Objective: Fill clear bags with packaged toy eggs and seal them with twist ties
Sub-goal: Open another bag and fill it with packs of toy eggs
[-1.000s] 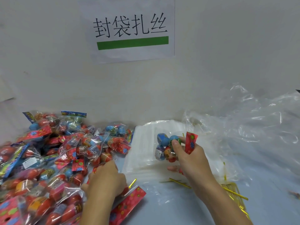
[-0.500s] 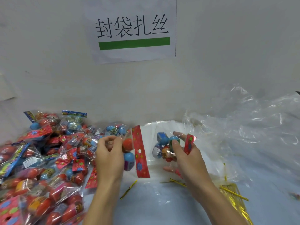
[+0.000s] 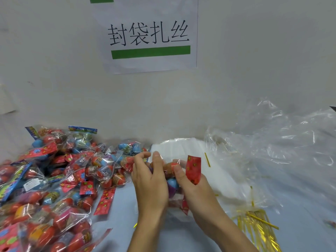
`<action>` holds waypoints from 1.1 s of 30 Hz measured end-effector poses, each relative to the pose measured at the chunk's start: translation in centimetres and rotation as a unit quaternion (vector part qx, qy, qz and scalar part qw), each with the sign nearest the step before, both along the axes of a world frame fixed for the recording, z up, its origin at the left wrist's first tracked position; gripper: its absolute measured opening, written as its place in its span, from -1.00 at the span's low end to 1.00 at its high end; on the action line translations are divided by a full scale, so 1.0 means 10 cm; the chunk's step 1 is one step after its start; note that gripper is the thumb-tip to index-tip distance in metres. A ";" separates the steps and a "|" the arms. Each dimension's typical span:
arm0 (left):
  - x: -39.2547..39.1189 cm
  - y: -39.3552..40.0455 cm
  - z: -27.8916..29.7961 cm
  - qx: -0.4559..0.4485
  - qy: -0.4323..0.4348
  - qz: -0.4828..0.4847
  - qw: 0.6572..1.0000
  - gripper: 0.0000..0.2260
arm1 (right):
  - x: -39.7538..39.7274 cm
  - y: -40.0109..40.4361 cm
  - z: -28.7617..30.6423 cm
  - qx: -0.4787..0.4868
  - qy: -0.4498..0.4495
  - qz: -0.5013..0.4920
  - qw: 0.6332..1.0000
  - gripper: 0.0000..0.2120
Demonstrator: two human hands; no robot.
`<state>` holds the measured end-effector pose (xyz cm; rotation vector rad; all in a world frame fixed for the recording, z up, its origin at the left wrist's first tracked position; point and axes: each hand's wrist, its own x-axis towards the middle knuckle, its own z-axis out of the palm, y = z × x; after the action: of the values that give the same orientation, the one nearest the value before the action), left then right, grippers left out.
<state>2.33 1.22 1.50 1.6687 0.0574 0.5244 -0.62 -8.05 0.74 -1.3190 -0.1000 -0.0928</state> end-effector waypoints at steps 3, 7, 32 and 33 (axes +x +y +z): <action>0.02 0.05 0.00 -0.002 0.012 -0.040 0.999 -0.85 | 0.01 -0.11 0.03 0.006 0.015 -0.007 1.000 -0.77; 0.02 0.09 0.01 -0.064 0.048 -0.127 0.989 -0.81 | -0.01 -0.20 0.07 0.065 0.023 0.039 0.997 -0.76; -0.12 -0.17 -0.05 -0.004 0.015 -0.059 0.998 -0.67 | 0.05 -0.07 -0.05 -0.150 -0.031 -0.168 0.974 -0.68; -0.10 -0.17 -0.06 -0.006 0.012 -0.048 0.999 -0.71 | 0.06 -0.07 -0.06 -0.146 -0.029 -0.152 0.977 -0.71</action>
<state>1.28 -0.49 0.93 1.6574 -0.0021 0.4292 -0.06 -8.74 0.15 -1.6191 0.0414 -0.3898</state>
